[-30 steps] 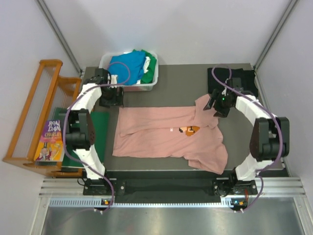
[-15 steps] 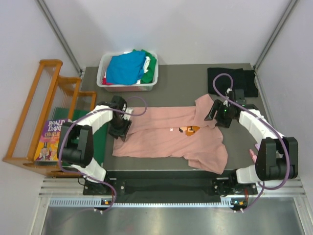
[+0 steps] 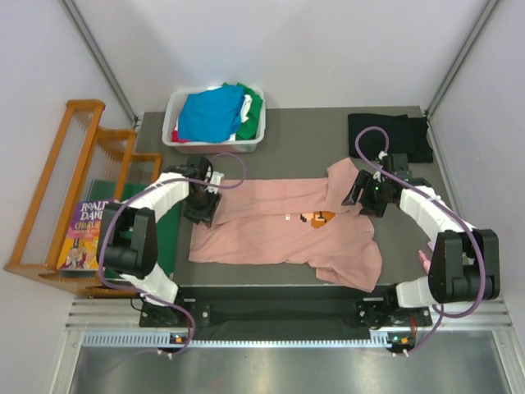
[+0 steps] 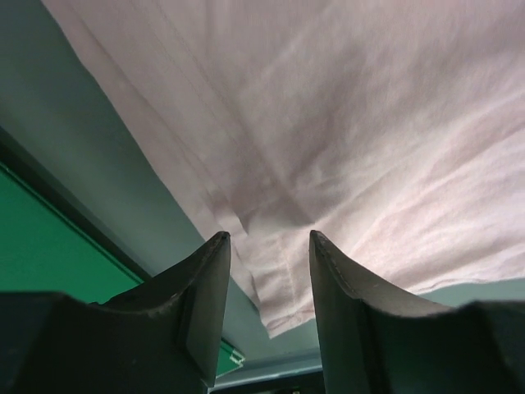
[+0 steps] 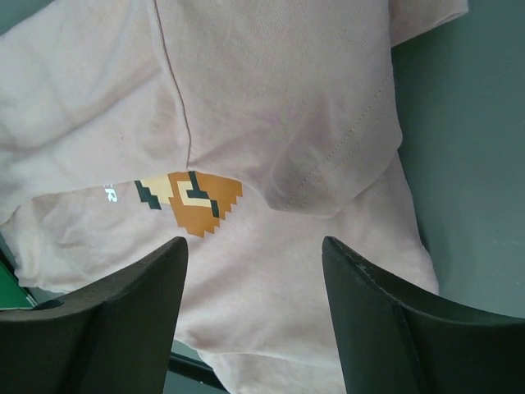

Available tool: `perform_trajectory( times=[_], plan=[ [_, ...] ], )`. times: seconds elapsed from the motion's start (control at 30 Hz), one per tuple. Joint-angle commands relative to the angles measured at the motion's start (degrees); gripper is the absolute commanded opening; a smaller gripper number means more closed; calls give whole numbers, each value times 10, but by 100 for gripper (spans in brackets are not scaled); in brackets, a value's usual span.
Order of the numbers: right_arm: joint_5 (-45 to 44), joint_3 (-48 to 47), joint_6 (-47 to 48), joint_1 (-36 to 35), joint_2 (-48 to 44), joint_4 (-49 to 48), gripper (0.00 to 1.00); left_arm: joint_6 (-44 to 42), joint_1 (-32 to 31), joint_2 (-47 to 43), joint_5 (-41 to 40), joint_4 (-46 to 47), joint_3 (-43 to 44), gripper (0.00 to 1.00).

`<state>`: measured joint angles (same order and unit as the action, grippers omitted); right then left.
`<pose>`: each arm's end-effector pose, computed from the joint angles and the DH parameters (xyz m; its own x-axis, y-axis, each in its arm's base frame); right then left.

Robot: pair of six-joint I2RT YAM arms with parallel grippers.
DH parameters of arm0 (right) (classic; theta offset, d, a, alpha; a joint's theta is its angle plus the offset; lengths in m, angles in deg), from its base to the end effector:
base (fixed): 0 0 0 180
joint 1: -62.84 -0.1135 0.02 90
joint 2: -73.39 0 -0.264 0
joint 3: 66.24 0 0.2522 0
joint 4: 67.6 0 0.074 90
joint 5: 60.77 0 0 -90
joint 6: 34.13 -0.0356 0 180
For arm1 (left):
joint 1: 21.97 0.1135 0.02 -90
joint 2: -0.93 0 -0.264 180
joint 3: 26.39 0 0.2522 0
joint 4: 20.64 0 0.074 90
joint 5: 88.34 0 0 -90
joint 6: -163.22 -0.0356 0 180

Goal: Fold and stack the t-shirts
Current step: Fold the tshirt

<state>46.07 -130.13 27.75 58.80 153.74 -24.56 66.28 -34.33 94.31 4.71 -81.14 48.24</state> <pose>0.2711 0.0295 0.2092 -0.8589 0.3916 -0.3300 0.2163 0.8615 0.4594 0.2876 -0.0650 0.1883 -0.9256 0.3264 -0.1915 0.3378 0.9408 -0.0294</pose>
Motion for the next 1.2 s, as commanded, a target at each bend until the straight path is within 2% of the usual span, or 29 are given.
perform_trajectory(
  times=[0.0,0.13,0.27,0.37,0.4,0.5,0.67,0.8,1.17],
  plan=[
    [7,-11,8,-10,6,-19,66,15,0,21,15,25,23,48],
    [7,-12,9,-10,8,-19,66,19,1,40,23,26,28,46],
    [7,-15,10,-10,7,-17,65,18,1,42,26,27,22,39],
    [10,-16,9,-10,9,-18,65,18,1,42,21,27,21,21],
    [10,-16,10,-9,9,-19,64,18,2,40,21,27,21,12],
    [9,-16,10,-10,9,-16,63,18,3,40,20,24,23,0],
    [14,-2,6,-16,-1,-14,62,15,10,40,18,22,32,0],
    [16,42,-7,-59,-22,-14,62,14,15,41,19,20,33,0],
    [-26,128,-33,-117,-133,28,64,10,17,37,18,19,37,0]
  ],
)
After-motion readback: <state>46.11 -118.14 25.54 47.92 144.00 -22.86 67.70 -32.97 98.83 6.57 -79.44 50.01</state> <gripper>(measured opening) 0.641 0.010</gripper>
